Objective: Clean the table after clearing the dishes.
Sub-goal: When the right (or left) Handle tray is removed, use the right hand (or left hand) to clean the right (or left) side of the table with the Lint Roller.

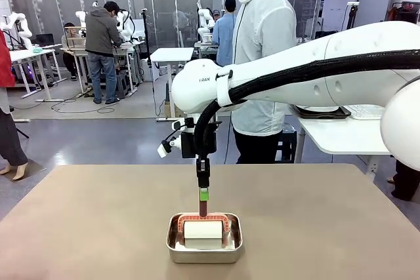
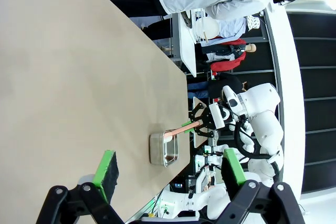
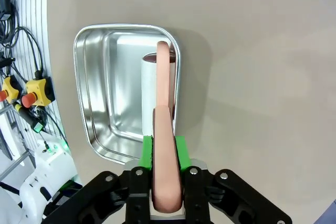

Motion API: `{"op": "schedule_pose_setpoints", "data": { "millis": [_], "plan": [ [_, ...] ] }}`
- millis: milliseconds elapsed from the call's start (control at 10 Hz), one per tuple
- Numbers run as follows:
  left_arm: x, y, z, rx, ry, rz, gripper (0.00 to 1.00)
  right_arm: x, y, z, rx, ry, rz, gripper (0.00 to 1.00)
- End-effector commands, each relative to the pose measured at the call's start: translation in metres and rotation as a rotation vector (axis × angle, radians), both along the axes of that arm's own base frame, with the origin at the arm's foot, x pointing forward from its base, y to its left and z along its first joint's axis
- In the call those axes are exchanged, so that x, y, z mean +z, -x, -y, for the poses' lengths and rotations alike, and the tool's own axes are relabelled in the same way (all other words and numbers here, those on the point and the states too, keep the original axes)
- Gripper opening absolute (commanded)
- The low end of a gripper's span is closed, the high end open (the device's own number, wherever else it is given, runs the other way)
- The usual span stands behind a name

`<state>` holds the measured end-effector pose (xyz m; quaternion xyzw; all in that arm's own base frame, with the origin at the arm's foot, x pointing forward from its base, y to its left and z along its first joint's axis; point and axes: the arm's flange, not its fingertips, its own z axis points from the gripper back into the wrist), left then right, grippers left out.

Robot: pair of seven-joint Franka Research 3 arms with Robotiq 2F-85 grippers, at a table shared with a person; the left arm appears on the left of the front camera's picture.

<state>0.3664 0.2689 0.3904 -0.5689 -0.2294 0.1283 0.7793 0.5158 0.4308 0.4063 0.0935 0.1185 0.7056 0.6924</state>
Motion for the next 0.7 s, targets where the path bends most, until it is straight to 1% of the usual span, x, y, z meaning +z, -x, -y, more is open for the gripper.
{"op": "schedule_pose_setpoints", "data": {
  "millis": [0,100,200,300,400,500,600],
  "plan": [
    [0.005,0.003,0.000,0.005,0.007,-0.008,1.00,-0.002,0.007,0.001,-0.034,0.003,0.008,0.00],
    [0.005,0.003,0.000,0.005,0.007,-0.008,1.00,0.002,0.008,0.001,-0.037,0.005,0.013,0.00],
    [0.005,0.003,0.000,0.005,0.007,-0.008,1.00,0.009,0.010,0.004,-0.065,0.002,0.018,0.00],
    [0.005,0.003,0.000,0.005,0.007,-0.008,1.00,0.025,0.016,0.009,-0.102,-0.002,0.013,0.00],
    [0.005,0.003,0.000,0.005,0.007,-0.008,1.00,0.050,0.025,0.016,-0.142,-0.019,0.035,0.14],
    [0.005,0.003,0.000,0.005,0.007,-0.008,1.00,0.081,0.036,0.025,-0.163,-0.027,0.080,0.14],
    [0.005,0.003,0.000,0.005,0.007,-0.008,1.00,0.104,0.043,0.038,-0.193,-0.054,0.111,0.14]
  ]
}}
